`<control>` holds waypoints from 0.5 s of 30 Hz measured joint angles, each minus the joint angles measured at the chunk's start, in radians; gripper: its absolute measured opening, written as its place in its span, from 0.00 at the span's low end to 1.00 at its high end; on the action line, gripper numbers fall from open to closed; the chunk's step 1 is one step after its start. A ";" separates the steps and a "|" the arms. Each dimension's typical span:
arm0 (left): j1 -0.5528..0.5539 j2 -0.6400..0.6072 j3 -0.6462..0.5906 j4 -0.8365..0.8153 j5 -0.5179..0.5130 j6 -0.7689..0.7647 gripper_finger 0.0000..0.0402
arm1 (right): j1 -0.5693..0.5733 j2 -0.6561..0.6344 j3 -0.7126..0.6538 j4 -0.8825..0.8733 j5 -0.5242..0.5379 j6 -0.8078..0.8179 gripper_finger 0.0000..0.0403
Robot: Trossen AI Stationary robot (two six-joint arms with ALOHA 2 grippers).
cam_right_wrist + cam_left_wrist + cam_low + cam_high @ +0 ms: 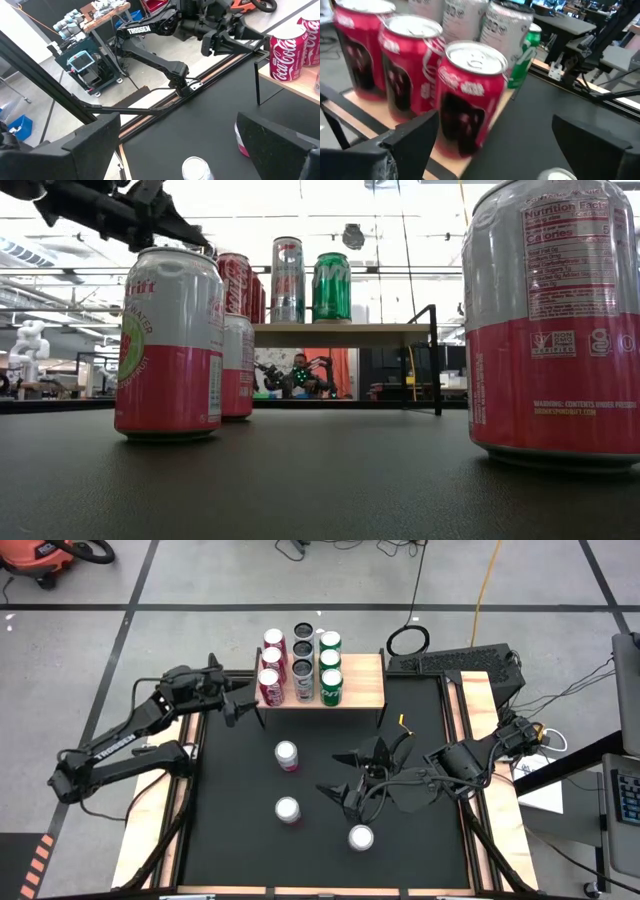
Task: Place canned beverage on shelf
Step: Put the red white soda can aligned with the other red soda can on the shelf
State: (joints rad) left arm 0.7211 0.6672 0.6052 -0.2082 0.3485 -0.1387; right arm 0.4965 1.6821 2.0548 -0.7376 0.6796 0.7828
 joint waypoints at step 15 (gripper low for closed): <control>-0.142 0.052 0.000 0.026 -0.048 -0.011 0.63 | -0.027 0.000 0.000 0.000 0.004 -0.029 0.94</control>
State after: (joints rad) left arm 0.5788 0.7191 0.6052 -0.1822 0.3004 -0.1501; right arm 0.4693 1.6821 2.0548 -0.7376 0.6834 0.7540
